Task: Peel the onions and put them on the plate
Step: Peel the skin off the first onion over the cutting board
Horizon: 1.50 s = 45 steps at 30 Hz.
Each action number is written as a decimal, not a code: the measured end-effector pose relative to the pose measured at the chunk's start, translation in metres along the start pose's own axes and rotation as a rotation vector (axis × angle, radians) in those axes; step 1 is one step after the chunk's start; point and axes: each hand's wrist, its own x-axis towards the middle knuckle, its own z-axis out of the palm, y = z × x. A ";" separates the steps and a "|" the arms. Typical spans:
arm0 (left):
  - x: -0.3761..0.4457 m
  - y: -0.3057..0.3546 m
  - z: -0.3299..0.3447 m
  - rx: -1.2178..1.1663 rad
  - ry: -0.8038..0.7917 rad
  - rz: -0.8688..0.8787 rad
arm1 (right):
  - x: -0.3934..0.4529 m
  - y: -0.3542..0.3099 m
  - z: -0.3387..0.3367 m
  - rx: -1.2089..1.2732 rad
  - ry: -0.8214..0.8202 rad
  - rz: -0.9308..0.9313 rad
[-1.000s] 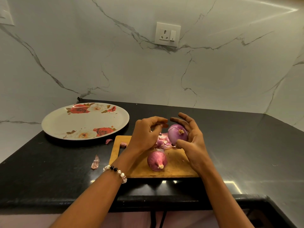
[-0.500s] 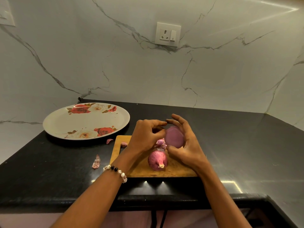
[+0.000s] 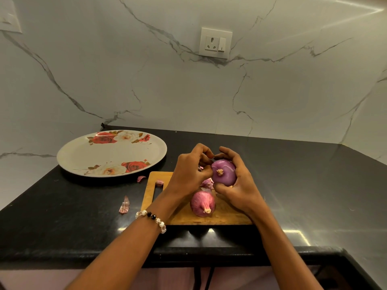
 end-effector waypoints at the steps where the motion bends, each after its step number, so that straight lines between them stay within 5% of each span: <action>1: 0.000 0.000 0.001 0.002 0.004 -0.004 | 0.000 -0.001 0.000 0.009 0.000 0.004; 12: 0.004 -0.003 0.000 -0.071 0.139 -0.096 | 0.000 0.001 0.000 0.073 0.049 0.051; 22: 0.007 0.001 -0.005 -0.379 0.104 -0.270 | 0.005 -0.007 -0.006 0.668 0.260 0.293; 35: 0.000 0.004 -0.001 -0.172 -0.023 -0.065 | 0.007 -0.013 -0.009 1.086 0.458 0.484; 45: -0.001 -0.003 0.002 -0.011 -0.042 0.119 | 0.009 -0.009 -0.014 1.116 0.513 0.529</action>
